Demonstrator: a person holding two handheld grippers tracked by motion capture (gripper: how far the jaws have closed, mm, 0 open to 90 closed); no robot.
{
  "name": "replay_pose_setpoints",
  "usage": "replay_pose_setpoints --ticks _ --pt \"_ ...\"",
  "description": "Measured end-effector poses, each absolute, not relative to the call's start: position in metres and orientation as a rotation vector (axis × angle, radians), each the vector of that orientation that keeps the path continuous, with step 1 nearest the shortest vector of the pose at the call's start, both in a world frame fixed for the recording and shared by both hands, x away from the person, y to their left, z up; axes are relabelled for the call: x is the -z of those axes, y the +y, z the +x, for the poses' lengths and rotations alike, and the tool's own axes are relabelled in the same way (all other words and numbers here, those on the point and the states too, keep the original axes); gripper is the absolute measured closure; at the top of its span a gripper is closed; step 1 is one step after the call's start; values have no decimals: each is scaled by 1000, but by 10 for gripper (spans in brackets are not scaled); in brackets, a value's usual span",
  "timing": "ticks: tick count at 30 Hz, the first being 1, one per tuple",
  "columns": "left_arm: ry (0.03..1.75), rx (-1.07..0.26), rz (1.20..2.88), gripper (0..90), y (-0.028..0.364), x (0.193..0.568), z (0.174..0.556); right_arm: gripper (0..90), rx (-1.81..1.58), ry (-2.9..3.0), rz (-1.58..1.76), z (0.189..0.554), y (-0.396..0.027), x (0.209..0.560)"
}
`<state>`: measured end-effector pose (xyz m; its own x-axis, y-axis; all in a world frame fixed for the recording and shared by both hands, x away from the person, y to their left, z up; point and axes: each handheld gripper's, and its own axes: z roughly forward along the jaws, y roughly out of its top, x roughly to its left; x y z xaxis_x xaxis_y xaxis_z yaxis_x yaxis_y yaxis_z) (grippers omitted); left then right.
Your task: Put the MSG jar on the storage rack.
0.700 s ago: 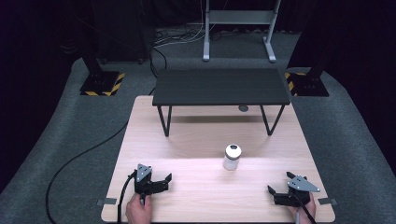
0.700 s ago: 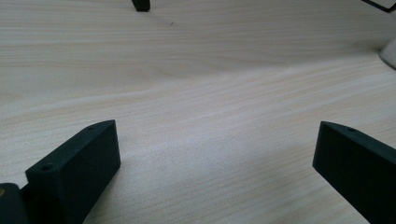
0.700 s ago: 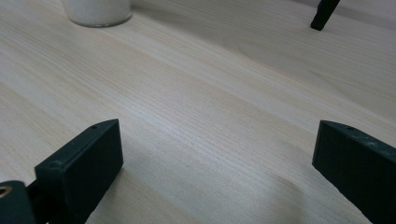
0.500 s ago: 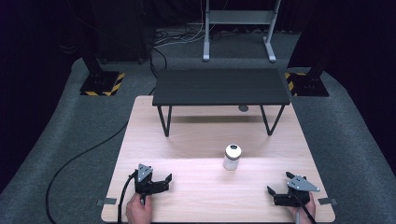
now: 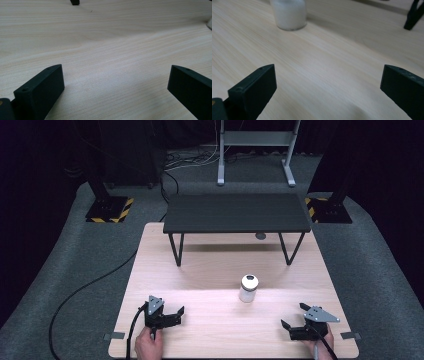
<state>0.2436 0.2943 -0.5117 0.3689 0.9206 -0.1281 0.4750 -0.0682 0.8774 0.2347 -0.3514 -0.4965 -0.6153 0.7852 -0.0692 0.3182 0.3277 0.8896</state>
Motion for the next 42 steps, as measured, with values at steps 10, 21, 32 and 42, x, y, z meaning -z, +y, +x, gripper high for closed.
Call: replay_pose_setpoints --ticks 10,21,32,42 --pt "1246 -600 1700 5 294 512 243 0 -1352 2155 800 273 -309 480" --pt "1246 -601 1702 5 294 511 243 0 -1430 2173 767 302 -282 491" --pt "1246 -602 1703 5 294 511 243 0 -1570 2103 827 327 -266 516" --pt "1245 -607 1710 5 293 511 243 65 -1590 2074 826 334 -261 523"
